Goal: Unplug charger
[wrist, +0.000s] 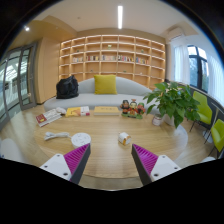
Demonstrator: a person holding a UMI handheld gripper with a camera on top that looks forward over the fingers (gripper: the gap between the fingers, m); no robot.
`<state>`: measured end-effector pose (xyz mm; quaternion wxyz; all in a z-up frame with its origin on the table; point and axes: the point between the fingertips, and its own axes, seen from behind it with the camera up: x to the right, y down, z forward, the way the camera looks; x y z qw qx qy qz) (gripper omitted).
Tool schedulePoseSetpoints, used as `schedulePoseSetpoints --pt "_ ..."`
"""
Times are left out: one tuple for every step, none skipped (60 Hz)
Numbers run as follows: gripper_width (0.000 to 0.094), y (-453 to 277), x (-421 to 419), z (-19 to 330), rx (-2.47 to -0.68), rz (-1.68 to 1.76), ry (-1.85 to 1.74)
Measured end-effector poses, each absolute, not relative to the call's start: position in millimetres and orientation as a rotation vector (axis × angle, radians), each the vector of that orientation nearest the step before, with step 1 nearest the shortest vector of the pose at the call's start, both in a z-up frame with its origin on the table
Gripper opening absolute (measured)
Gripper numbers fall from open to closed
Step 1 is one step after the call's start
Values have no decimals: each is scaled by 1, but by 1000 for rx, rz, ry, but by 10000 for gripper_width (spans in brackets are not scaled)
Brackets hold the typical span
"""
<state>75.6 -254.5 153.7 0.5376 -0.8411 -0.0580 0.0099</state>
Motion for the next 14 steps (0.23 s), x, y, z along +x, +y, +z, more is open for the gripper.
schedulePoseSetpoints --pt "855 -256 75 154 -2003 24 -138" --pt "855 -258 76 154 -2005 25 -138" --pt "854 -260 76 155 -2007 25 -138" --pt "851 -262 76 155 -2008 26 -137" --pt "851 -263 76 156 -2008 28 -137" --pt "852 -263 77 155 -2006 30 -137" --pt "852 -264 77 156 -2004 31 -136" --pt "853 -263 78 157 -2003 30 -136" --pt "853 -263 79 158 -2002 28 -136" --pt "857 -264 79 158 -2002 26 -137" --pt "855 -264 80 158 -2000 23 -137" --pt "855 -264 80 158 -1999 21 -136" --pt "856 -264 81 158 -1997 19 -133" --pt "857 -263 82 158 -1996 17 -130"
